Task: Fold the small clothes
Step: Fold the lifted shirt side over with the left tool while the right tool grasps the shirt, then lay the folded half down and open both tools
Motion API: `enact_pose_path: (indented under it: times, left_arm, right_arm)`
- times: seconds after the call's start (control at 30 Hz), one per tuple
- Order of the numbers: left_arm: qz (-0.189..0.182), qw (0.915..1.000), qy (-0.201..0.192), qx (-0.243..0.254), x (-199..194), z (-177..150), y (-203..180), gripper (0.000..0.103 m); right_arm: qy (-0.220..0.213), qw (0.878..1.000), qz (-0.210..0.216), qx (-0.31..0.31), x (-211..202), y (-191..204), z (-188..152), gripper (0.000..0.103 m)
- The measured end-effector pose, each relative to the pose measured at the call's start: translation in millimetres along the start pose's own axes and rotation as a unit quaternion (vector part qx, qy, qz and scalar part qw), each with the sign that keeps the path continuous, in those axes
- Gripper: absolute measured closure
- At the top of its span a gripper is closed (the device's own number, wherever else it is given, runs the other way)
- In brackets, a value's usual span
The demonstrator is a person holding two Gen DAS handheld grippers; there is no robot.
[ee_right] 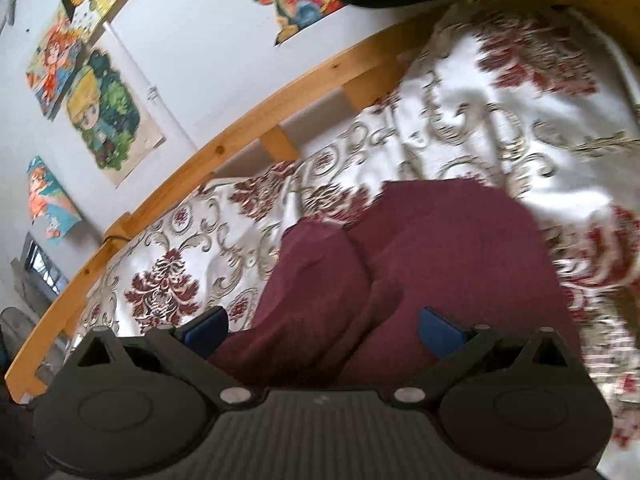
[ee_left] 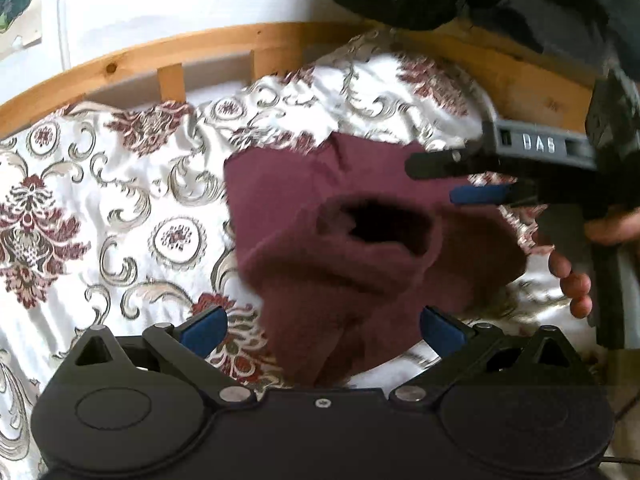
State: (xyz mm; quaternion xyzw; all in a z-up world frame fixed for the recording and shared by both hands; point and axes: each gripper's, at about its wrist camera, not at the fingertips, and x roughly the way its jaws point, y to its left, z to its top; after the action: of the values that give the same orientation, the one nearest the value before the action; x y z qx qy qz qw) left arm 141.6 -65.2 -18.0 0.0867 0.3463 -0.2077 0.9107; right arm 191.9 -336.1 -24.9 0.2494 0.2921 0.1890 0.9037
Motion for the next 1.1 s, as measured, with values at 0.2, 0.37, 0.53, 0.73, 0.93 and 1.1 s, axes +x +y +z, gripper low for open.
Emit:
enact_pose_path:
  times: [0.2,0.37,0.53,0.73,0.93,1.1]
  left_arm:
    - [-0.009,0.9996,-0.009,-0.024,6.8,-1.7,8.0,0.001]
    - [-0.003,0.9997,-0.023,-0.012,12.0,0.0,3.2,0.001]
    - [-0.012,0.9988,-0.044,0.015,11.4,0.1,-4.7,0.005]
    - [-0.021,0.9975,-0.049,0.047,13.2,-2.1,-15.3,0.021]
    - [0.000,0.9960,-0.059,0.067,12.0,-5.3,-19.5,0.046]
    - [0.005,0.9928,-0.067,0.099,8.7,-4.7,-30.2,0.054]
  right_arm:
    - [0.000,0.999,-0.032,-0.002,29.9,3.9,-0.8,0.000]
    - [0.019,0.999,-0.042,-0.005,46.5,0.1,-3.4,0.004]
    - [0.020,0.997,-0.066,-0.027,58.1,1.3,-5.3,0.016]
    - [0.035,0.997,-0.059,-0.041,69.3,2.3,-7.5,0.041]
    - [0.028,0.995,-0.068,-0.072,66.8,8.0,-4.8,0.087]
    - [-0.013,0.990,-0.069,-0.121,53.8,18.0,3.3,0.091]
